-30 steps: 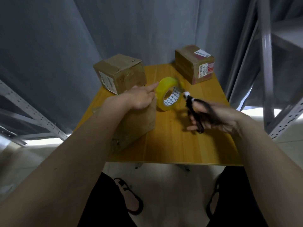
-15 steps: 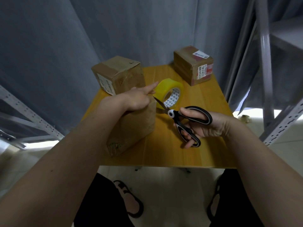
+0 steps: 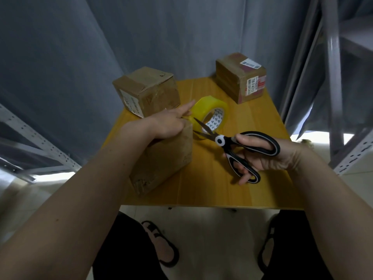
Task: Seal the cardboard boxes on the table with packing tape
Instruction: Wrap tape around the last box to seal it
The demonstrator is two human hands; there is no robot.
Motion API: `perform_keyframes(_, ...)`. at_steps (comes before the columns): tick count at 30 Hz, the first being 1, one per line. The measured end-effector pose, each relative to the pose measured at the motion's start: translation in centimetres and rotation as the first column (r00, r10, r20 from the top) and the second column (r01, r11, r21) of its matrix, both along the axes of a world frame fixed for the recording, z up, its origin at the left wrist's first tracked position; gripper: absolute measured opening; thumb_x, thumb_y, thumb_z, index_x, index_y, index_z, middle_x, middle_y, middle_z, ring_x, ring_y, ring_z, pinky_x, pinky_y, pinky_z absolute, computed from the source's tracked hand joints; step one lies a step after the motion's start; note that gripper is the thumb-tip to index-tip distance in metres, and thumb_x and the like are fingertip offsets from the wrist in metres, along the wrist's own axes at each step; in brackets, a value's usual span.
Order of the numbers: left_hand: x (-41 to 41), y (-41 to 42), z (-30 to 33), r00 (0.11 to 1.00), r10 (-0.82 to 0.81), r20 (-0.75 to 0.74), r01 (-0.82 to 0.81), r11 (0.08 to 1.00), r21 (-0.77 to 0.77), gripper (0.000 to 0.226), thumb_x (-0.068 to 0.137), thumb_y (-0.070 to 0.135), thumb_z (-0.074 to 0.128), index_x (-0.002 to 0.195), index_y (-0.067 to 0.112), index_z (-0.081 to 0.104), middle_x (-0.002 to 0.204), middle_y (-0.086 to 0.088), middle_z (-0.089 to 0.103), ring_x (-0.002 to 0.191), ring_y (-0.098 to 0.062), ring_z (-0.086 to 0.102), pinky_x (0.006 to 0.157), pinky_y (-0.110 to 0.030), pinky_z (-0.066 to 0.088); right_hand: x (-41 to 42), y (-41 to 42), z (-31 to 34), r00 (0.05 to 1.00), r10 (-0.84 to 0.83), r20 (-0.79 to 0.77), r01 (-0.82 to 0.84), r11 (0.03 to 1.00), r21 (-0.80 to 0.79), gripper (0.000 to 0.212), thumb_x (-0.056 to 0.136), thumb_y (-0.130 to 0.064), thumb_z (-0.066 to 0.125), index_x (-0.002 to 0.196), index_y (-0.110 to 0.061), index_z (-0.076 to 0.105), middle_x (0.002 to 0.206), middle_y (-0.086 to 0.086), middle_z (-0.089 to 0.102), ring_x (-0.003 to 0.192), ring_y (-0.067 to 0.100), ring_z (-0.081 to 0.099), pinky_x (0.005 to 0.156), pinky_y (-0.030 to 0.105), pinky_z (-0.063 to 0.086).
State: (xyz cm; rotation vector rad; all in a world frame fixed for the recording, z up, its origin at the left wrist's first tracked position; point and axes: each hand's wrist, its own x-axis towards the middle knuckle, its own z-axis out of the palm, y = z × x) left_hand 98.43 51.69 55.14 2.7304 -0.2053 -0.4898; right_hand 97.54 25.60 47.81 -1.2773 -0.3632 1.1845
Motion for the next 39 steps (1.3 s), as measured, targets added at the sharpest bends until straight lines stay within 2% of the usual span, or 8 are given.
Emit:
perform_keyframes(5, 0.1, 0.0, 0.1, 1.0, 0.011, -0.028, -0.011, 1.0, 0.01, 0.071, 0.098, 0.017, 0.037, 0.151, 0.045, -0.001, 0.155, 0.016, 0.029, 0.148, -0.022, 0.014, 0.121, -0.046, 0.01, 0.5, 2.5, 0.7, 0.999, 0.004, 0.047, -0.003, 1.0, -0.023, 0.076, 0.066, -0.059, 0.075, 0.113, -0.003, 0.052, 0.077, 0.016, 0.05, 0.065, 0.022, 0.056, 0.075, 0.053, 0.058)
perform_keyframes(8, 0.3, 0.0, 0.2, 0.999, 0.025, -0.048, -0.022, 0.999, 0.048, 0.073, 0.097, 0.019, 0.039, 0.15, 0.046, -0.003, 0.16, 0.011, 0.02, 0.149, -0.025, 0.013, 0.121, -0.045, 0.009, 0.9, 3.7, 1.0, 0.999, -0.009, 0.035, 0.01, 1.0, -0.027, 0.077, 0.065, -0.061, 0.076, 0.112, -0.004, 0.052, 0.077, 0.015, 0.051, 0.065, 0.023, 0.056, 0.072, 0.051, 0.058)
perform_keyframes(11, 0.5, 0.0, 0.3, 0.997, 0.057, -0.054, -0.053, 0.996, 0.074, 0.072, 0.096, 0.026, 0.042, 0.15, 0.049, 0.001, 0.162, 0.003, 0.014, 0.149, -0.026, 0.013, 0.12, -0.045, 0.013, 1.1, 4.4, 1.2, 0.999, -0.037, 0.017, 0.037, 0.999, -0.031, 0.06, 0.083, -0.057, 0.056, 0.11, -0.003, 0.051, 0.075, 0.014, 0.051, 0.061, 0.02, 0.058, 0.071, 0.051, 0.059)
perform_keyframes(14, 0.6, -0.2, 0.2, 0.997, 0.064, -0.046, -0.061, 0.995, 0.073, 0.063, 0.098, 0.026, 0.041, 0.149, 0.05, 0.013, 0.162, -0.002, 0.014, 0.149, -0.026, 0.011, 0.12, -0.04, 0.012, 1.1, 4.7, 1.1, 0.997, -0.073, 0.008, 0.073, 0.997, -0.039, 0.056, 0.086, -0.054, 0.046, 0.11, -0.003, 0.05, 0.072, 0.013, 0.051, 0.059, 0.019, 0.058, 0.071, 0.05, 0.059)
perform_keyframes(22, 0.5, -0.4, 0.1, 1.0, -0.007, -0.013, 0.009, 0.994, 0.11, 0.054, 0.103, 0.027, 0.032, 0.152, 0.041, 0.015, 0.162, 0.001, 0.011, 0.149, -0.019, 0.008, 0.119, -0.037, -0.001, 1.2, 5.2, 0.7, 0.993, -0.12, 0.016, 0.121, 0.992, -0.031, 0.061, 0.083, -0.057, 0.052, 0.11, -0.002, 0.051, 0.069, 0.01, 0.05, 0.057, 0.017, 0.055, 0.066, 0.047, 0.059)
perform_keyframes(30, 0.7, -0.2, -0.6, 0.998, -0.057, 0.034, 0.051, 0.986, 0.159, 0.049, 0.105, 0.028, 0.022, 0.153, 0.036, 0.014, 0.162, 0.006, 0.011, 0.148, -0.014, 0.01, 0.121, -0.037, 0.002, 1.5, 5.2, -0.3, 0.972, -0.189, 0.141, 0.199, 0.978, -0.058, 0.057, 0.08, -0.049, 0.063, 0.109, -0.001, 0.055, 0.058, 0.003, 0.047, 0.046, 0.011, 0.047, 0.05, 0.031, 0.056)
perform_keyframes(34, 0.8, -0.1, -0.8, 0.997, -0.068, 0.037, 0.061, 0.985, 0.16, 0.05, 0.104, 0.028, 0.021, 0.153, 0.038, 0.013, 0.162, 0.009, 0.01, 0.149, -0.014, 0.009, 0.121, -0.038, 0.002, 1.4, 5.1, -0.3, 0.979, -0.147, 0.139, 0.159, 0.984, -0.083, 0.064, 0.081, -0.053, 0.06, 0.118, -0.001, 0.053, 0.063, 0.006, 0.05, 0.051, 0.014, 0.05, 0.06, 0.036, 0.058)
perform_keyframes(39, 1.1, 0.2, -1.2, 0.997, -0.078, 0.01, 0.074, 0.975, 0.209, 0.058, 0.094, 0.041, 0.015, 0.151, 0.045, 0.008, 0.162, 0.01, 0.006, 0.15, -0.026, 0.004, 0.118, -0.056, 0.008, 1.0, 5.9, 0.4, 0.995, -0.052, 0.08, 0.06, 0.994, -0.094, 0.061, 0.081, -0.057, 0.053, 0.114, -0.006, 0.048, 0.067, 0.009, 0.05, 0.056, 0.018, 0.052, 0.069, 0.045, 0.058)
